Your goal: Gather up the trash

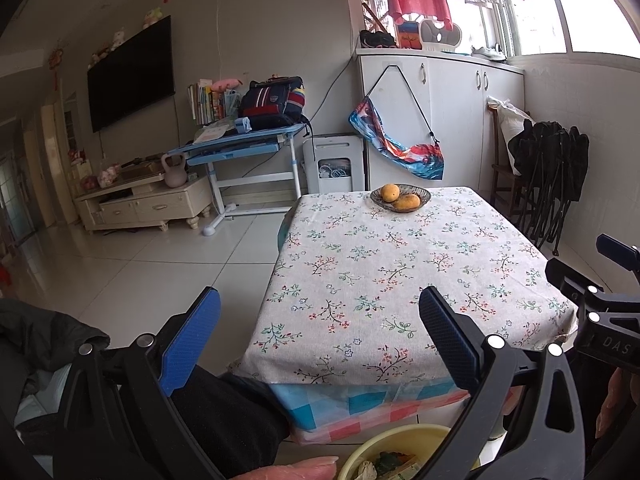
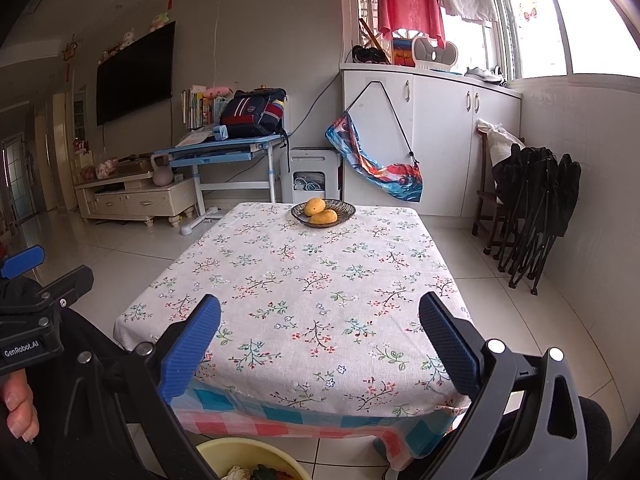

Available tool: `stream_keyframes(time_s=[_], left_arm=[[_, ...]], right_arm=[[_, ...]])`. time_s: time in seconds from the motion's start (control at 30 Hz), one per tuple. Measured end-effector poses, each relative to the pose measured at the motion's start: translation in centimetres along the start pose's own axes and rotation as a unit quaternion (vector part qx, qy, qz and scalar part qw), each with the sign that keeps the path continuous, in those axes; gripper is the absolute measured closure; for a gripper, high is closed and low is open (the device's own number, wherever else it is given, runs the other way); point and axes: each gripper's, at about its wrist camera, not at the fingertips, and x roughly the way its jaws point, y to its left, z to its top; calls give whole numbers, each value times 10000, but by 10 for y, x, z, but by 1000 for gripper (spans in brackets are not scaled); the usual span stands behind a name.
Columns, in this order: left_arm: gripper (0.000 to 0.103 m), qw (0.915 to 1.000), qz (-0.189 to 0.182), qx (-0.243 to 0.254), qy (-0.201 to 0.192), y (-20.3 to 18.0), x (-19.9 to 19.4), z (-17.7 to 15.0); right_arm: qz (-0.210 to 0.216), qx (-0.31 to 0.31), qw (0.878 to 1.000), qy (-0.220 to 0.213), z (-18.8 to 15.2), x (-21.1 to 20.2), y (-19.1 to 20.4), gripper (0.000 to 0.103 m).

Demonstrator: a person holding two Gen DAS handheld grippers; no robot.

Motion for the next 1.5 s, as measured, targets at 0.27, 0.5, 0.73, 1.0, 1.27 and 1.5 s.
stream_keyframes(time_s=[0.27, 0.5, 0.73, 1.0, 1.27, 1.5], left_arm=[[7, 9998, 83, -156, 22, 7, 5, 24], [7, 9996, 163, -211, 103, 7, 26, 40], [7, 9994, 219, -256, 123, 2, 45, 53], [7, 9996, 167, -140, 168, -10, 64, 63], [7, 9995, 146, -122, 232, -17, 79, 67], [7, 9993, 167, -134, 316, -16, 89, 65]], right_arm=[[-17, -122, 9995, 294, 27, 26, 4, 7], [78, -154, 9991, 397, 38, 44, 0, 7], [132, -216, 9991, 335, 43, 53, -1, 7], [103, -239, 9992, 316, 49, 62, -1, 7], [140, -250, 9988, 385, 51, 70, 0, 7], [175, -174, 9986, 462, 52, 74, -2, 7]])
